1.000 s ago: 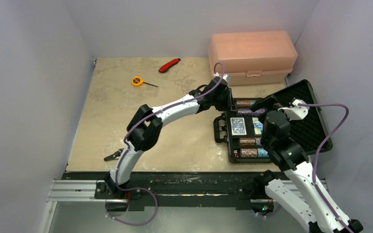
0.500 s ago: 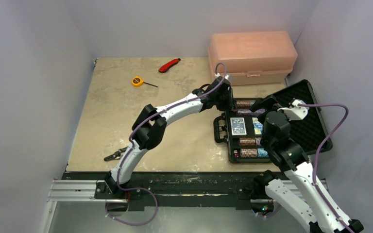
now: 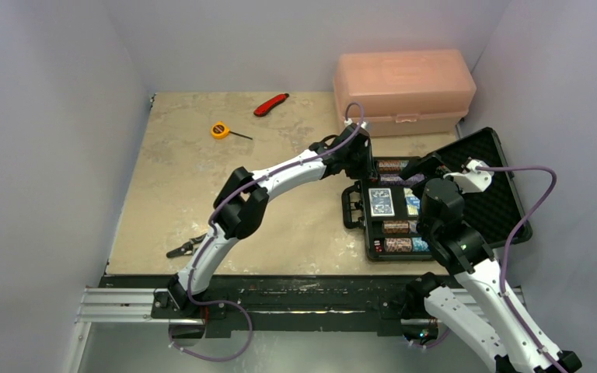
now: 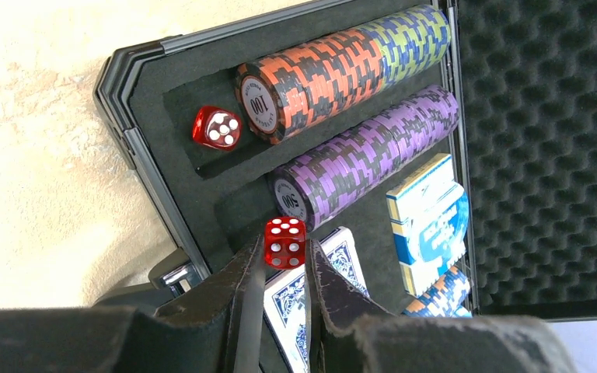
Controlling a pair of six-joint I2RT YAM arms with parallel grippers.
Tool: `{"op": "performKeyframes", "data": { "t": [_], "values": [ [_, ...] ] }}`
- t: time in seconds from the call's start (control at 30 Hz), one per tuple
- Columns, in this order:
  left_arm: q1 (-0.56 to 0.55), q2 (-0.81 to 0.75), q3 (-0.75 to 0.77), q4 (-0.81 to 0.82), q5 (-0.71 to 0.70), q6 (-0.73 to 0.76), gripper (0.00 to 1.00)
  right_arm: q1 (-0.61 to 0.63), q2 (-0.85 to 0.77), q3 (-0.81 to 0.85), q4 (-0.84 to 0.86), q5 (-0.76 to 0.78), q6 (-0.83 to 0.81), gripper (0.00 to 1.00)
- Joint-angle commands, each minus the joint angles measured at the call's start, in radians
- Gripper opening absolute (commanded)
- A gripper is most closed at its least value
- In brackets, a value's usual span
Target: Pack up texas hold em set
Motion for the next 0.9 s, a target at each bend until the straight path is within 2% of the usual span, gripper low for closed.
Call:
{"op": "performKeyframes", "data": {
  "t": [0.0,0.4,0.63,0.87],
  "values": [
    [-0.002,0.013,0.054,0.004,-0.02,0.023,0.17,0.007,-0.01,-0.007,0.03,0.027,0.013,0.99],
    [-0.002,0.006,0.05,-0.001,-0.027,0.038,0.59,0.01,-0.013,-0.01,0.034,0.028,0.011,0.99],
    [-0.002,-0.075,0.002,-0.014,-0.045,0.086,0.63,0.009,-0.014,-0.011,0.035,0.025,0.01,0.99],
    [-0.001,-0.233,-0.154,-0.045,-0.14,0.186,0.63,0.011,-0.017,-0.013,0.039,0.021,0.007,0.99]
  ]
}}
